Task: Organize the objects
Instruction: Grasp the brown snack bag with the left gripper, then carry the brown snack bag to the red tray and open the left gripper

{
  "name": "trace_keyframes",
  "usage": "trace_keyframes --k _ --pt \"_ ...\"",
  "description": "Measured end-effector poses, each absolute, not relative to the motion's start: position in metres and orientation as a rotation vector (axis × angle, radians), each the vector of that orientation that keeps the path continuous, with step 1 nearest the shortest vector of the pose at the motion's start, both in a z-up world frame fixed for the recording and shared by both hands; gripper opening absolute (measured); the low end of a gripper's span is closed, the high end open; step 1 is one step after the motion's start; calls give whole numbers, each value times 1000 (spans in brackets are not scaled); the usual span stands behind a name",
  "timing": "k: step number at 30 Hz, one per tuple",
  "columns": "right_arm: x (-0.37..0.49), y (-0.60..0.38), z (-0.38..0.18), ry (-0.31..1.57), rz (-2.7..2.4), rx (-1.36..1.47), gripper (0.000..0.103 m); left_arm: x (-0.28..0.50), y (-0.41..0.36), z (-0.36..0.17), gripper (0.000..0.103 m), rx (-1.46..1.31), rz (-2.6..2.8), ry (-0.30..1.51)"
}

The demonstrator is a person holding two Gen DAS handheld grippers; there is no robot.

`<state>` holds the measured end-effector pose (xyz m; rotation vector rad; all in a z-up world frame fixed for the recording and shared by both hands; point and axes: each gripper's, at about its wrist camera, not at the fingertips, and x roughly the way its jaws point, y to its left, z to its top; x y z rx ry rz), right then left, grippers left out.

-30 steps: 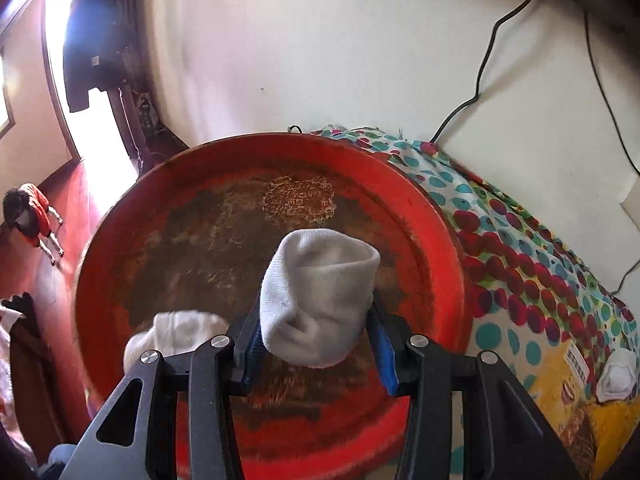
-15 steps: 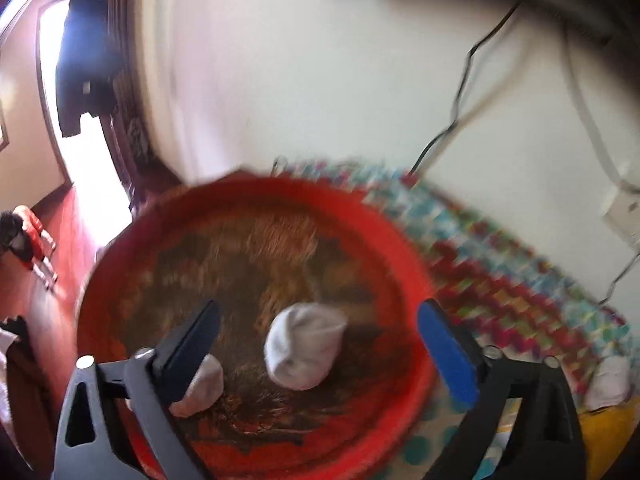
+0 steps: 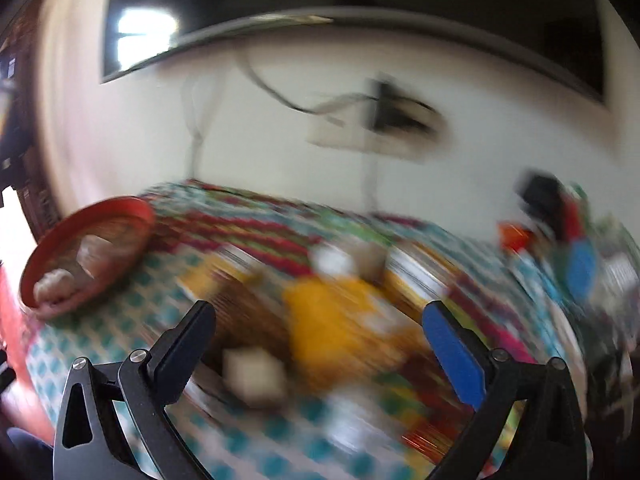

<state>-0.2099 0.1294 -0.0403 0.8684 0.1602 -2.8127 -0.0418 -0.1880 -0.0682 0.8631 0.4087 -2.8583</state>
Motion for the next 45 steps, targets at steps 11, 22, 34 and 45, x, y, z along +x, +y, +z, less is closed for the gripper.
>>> trace_keyframes --k 11,22,34,45 --pt "-198 215 -90 24 -2854 1000 103 -151 -62 -50 71 1118 -3110 170" --pt "-190 176 -97 119 -2692 958 103 -237 -17 -64 72 1326 -3042 -323" --pt "-201 190 -101 33 -2681 1039 103 -271 -14 -88 70 1463 -2955 -157" --pt "-203 190 -103 26 -2688 1052 103 -248 -15 -62 35 1315 -3026 -137"
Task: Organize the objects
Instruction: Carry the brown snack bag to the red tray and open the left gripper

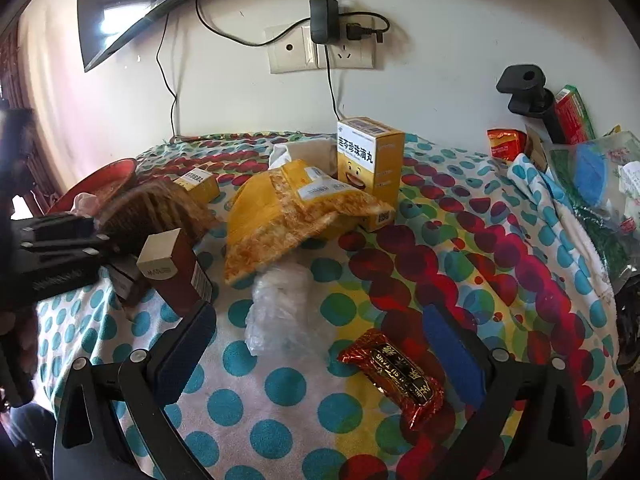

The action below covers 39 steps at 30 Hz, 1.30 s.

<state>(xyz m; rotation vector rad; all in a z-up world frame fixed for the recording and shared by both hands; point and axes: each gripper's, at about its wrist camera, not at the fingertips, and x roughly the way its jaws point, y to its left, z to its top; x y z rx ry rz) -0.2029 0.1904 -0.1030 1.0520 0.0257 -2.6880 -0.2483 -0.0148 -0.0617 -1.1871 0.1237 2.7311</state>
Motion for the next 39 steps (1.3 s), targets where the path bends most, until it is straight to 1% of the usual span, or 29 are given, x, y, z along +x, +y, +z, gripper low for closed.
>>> trace_keyframes --k 5,9,15,21,25,29,39 --pt "-202 191 -101 23 -2701 1038 103 -221 -23 -31 35 -1077 2782 102" --pt "-202 191 -101 21 -2698 1044 103 -209 -42 -16 35 -1045 2843 59" --pt "-200 189 -99 21 -2696 1028 103 -198 -102 -8 35 -1081 2969 -11" --pt "-197 186 -97 12 -2671 1003 103 -185 -175 1 36 -1135 3164 -17" --pt "-198 181 -98 25 -2657 1008 103 -184 -236 -2 36 -1222 3298 -83" --pt "-199 178 -101 30 -2635 1022 103 -183 -274 -8 36 -1281 3373 -106" --pt "-199 176 -103 27 -2628 1027 103 -185 -301 -17 36 -1333 3424 -118"
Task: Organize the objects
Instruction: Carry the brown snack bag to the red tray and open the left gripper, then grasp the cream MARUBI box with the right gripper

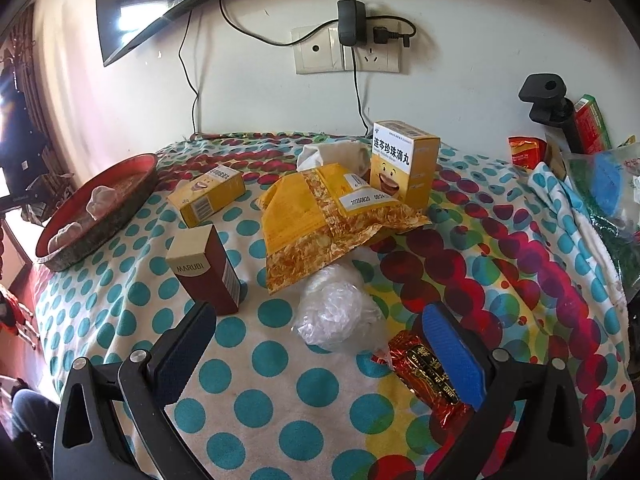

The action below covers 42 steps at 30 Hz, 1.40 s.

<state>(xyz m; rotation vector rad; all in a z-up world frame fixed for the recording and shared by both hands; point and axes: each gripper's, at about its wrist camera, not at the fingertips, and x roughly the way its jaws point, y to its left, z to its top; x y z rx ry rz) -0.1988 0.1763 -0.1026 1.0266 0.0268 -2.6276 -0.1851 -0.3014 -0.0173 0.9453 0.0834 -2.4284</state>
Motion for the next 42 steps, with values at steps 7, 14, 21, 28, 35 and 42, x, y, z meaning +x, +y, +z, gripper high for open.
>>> trace_keyframes --k 7,14,21,28,35,42 --pt "-199 177 -103 20 -2626 1022 103 -187 -310 -21 36 951 -2398 94" --pt "-200 174 -106 21 -2612 1037 103 -195 -335 -35 36 981 -2329 155" --pt "-200 174 -108 20 -2603 1050 103 -206 -350 -57 41 1046 -2264 183" --pt "-200 174 -108 19 -2602 1050 103 -204 -340 -51 55 989 -2267 90" --pt "-199 172 -108 29 -2607 1040 103 -201 -323 -40 55 975 -2295 8" --pt "-180 154 -88 117 -2638 900 103 -154 -289 -16 55 858 -2387 -14"
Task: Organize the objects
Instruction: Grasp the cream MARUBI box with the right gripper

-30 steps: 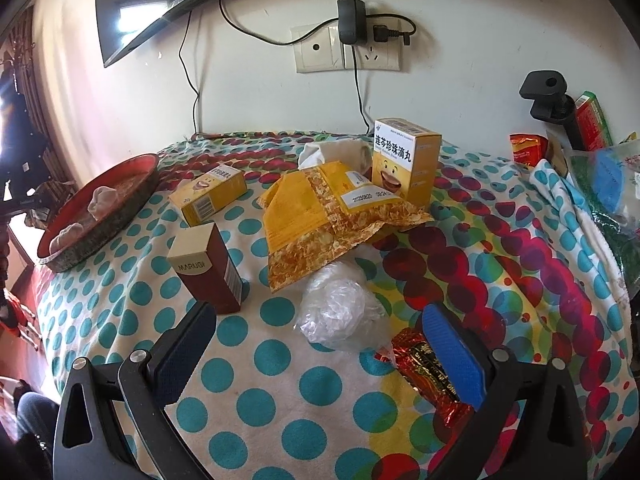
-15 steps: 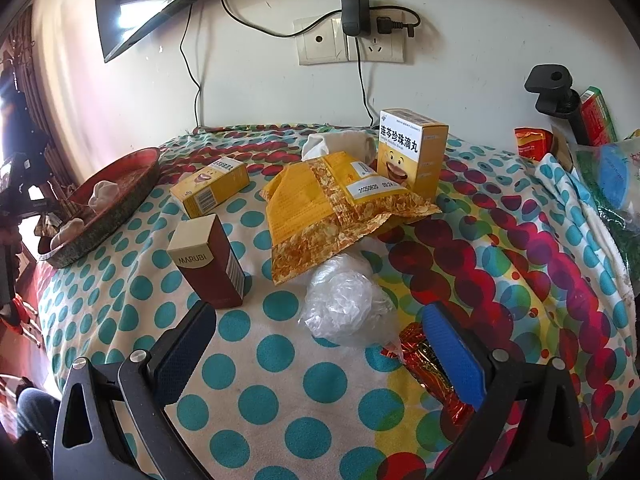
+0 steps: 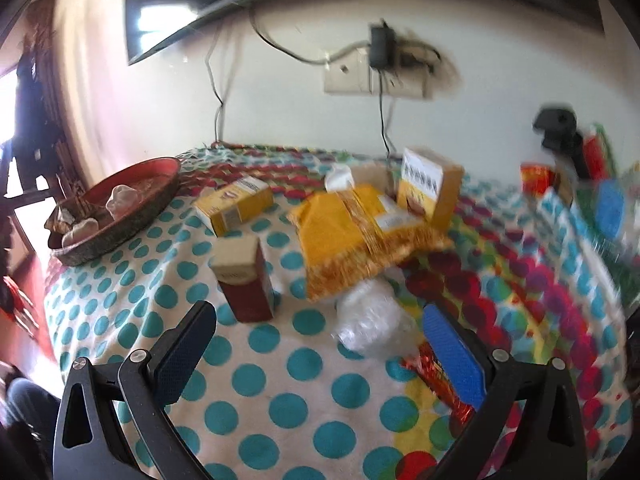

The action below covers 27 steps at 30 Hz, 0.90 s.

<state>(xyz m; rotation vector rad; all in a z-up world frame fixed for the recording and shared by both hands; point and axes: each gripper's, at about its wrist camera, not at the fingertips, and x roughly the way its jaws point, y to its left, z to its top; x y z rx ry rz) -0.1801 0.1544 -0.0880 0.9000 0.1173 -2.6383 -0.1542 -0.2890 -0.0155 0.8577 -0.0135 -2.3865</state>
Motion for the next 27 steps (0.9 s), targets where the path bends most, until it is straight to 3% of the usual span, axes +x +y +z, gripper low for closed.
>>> trace_keyframes --k 4,11,18,19,26,27 --pt "-181 142 -89 141 -2633 912 103 -101 -245 -23 66 821 -2521 -19" --pt "-190 114 -98 141 -2537 981 103 -27 -184 -79 67 946 -2638 117" --pt "-205 99 -107 86 -2516 1051 101 0 -182 -98 67 958 -2650 239" --pt "-206 96 -108 93 -2518 1052 95 1 -183 -99 67 956 -2646 252" --pt "-217 87 -113 161 -2533 1102 29 6 -191 -97 67 946 -2660 346" --pt "-217 87 -113 161 -2534 1108 29 7 -191 -97 67 941 -2663 353"
